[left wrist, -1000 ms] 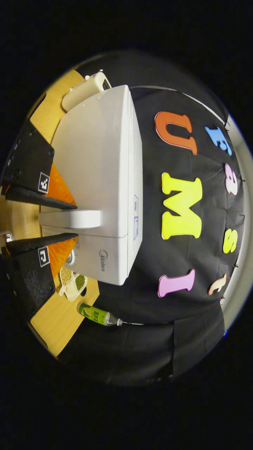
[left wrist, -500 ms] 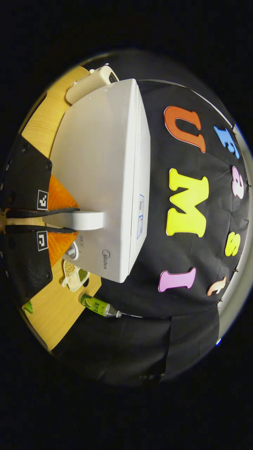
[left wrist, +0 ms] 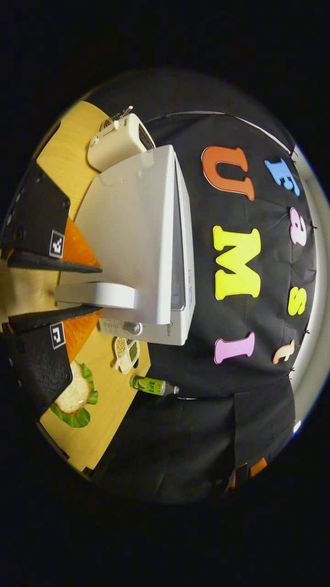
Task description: Open the microwave oven with the left hand, put the food in, and close the microwave oven.
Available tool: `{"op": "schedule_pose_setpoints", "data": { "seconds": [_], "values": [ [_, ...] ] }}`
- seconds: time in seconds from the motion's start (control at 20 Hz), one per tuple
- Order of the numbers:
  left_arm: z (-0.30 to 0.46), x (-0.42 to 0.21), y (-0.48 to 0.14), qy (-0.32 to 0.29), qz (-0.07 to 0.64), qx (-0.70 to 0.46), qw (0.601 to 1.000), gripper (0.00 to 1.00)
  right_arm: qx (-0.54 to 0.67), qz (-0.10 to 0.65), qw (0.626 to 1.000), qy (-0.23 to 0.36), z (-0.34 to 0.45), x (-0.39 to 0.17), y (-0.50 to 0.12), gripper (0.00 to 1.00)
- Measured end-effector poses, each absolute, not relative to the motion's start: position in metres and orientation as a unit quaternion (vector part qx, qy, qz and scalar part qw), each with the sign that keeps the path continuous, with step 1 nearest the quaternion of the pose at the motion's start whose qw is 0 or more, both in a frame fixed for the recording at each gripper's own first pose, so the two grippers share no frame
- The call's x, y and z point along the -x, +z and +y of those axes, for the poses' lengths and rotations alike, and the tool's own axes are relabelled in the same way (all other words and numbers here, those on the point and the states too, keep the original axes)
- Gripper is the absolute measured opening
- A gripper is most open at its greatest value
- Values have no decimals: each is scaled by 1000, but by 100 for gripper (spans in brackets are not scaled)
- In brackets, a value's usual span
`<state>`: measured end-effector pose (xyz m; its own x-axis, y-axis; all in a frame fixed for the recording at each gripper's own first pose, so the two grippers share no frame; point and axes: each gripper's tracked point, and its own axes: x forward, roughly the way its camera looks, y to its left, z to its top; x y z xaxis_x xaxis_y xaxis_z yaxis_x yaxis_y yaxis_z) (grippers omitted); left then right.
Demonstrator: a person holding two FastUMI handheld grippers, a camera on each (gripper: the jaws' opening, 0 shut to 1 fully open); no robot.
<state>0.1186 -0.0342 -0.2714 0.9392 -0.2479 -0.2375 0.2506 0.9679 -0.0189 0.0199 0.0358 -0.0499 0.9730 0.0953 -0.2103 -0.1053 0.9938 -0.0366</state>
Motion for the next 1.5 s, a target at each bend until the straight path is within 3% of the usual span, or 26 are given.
{"op": "schedule_pose_setpoints", "data": {
  "seconds": [0.05, 0.1, 0.15, 0.2, 0.25, 0.3, 0.35, 0.4, 0.45, 0.5, 0.65, 0.7, 0.75, 0.8, 0.85, 0.9, 0.95, 1.0, 1.3, 1.35, 1.4, 1.5],
  "values": [
    [-25, -115, -272, -118, 121, -1, 986, 58, 21, 107, 992, 57, 40, -21, -51, 100],
    [-15, -111, -271, -108, 120, 6, 987, 58, 17, 109, 992, 62, 45, -21, -53, 100],
    [-3, -110, -270, -94, 118, 8, 989, 72, 16, 109, 991, 71, 52, -20, -52, 93],
    [-1, -105, -272, -95, 120, 13, 988, 94, 18, 108, 991, 74, 55, -20, -51, 100],
    [3, -99, -273, -91, 125, 15, 988, 98, 24, 106, 991, 77, 58, -21, -51, 100],
    [6, -96, -272, -85, 123, 11, 989, 99, 30, 105, 991, 78, 60, -20, -50, 100],
    [10, -91, -271, -80, 122, 4, 989, 98, 34, 105, 990, 82, 63, -19, -51, 92],
    [14, -88, -271, -76, 122, -1, 990, 98, 36, 106, 990, 85, 66, -19, -52, 100],
    [17, -86, -271, -72, 123, -2, 990, 89, 35, 107, 990, 89, 70, -17, -53, 92],
    [20, -82, -271, -69, 125, -1, 990, 98, 33, 108, 989, 91, 73, -17, -54, 93],
    [31, -72, -271, -63, 128, -1, 990, 98, 32, 111, 989, 95, 78, -14, -59, 93],
    [35, -68, -270, -60, 127, -2, 990, 98, 31, 115, 988, 96, 80, -14, -61, 100],
    [40, -63, -270, -56, 128, -2, 990, 98, 29, 118, 987, 101, 84, -12, -64, 92],
    [46, -59, -270, -52, 129, -3, 990, 98, 27, 120, 987, 104, 89, -11, -65, 100],
    [53, -54, -271, -47, 131, -4, 990, 98, 27, 122, 986, 106, 92, -9, -68, 92],
    [61, -48, -272, -40, 132, -6, 990, 98, 27, 124, 986, 110, 97, -7, -70, 92],
    [70, -41, -272, -33, 133, -9, 991, 97, 25, 126, 985, 117, 104, -5, -73, 100],
    [79, -35, -272, -25, 134, -12, 991, 97, 25, 128, 984, 123, 110, -3, -75, 93],
    [148, 4, -276, 32, 141, -28, 989, 97, 24, 132, 979, 152, 139, 6, -84, 93],
    [161, 11, -280, 44, 147, -32, 988, 97, 24, 133, 979, 154, 142, 6, -86, 100],
    [174, 17, -282, 52, 149, -35, 987, 97, 25, 133, 978, 156, 146, 7, -88, 93],
    [198, 24, -286, 72, 152, -40, 985, 98, 28, 134, 978, 158, 150, 6, -93, 92]
  ]
}}
